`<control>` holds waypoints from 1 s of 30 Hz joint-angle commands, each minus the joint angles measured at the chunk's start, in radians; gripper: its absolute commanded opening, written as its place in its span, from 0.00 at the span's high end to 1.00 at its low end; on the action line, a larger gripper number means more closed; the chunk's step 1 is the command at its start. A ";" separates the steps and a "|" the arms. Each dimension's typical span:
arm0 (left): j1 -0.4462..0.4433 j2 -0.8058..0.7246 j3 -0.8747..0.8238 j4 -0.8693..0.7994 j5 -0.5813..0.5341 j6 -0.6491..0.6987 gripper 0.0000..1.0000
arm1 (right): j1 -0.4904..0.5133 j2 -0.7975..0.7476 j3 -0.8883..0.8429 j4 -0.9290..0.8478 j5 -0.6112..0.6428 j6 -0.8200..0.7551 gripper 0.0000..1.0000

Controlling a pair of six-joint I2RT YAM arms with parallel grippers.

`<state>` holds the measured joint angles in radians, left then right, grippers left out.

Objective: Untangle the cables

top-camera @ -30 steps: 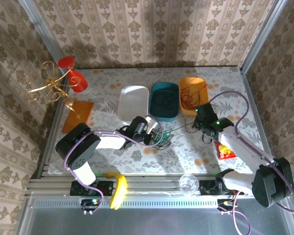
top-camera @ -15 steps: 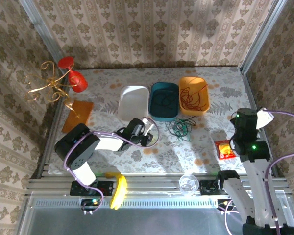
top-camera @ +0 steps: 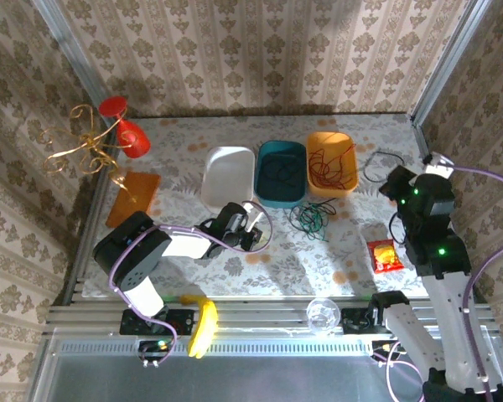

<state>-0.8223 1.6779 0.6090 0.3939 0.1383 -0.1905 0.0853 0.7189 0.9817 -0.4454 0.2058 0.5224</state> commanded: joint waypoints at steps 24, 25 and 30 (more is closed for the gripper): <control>0.021 -0.250 -0.041 -0.088 -0.264 -0.048 0.78 | 0.284 0.925 0.355 0.176 -0.032 -0.010 0.97; 0.023 -0.251 -0.046 -0.090 -0.265 -0.051 0.78 | 0.285 0.955 0.366 0.170 -0.046 -0.007 0.96; 0.017 -0.237 -0.043 -0.088 -0.275 -0.041 0.77 | 0.286 1.137 0.473 0.047 -0.223 0.007 0.95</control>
<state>-0.8028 1.4406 0.5697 0.3210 -0.1089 -0.2180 0.3687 1.7775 1.4033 -0.2897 0.0647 0.5228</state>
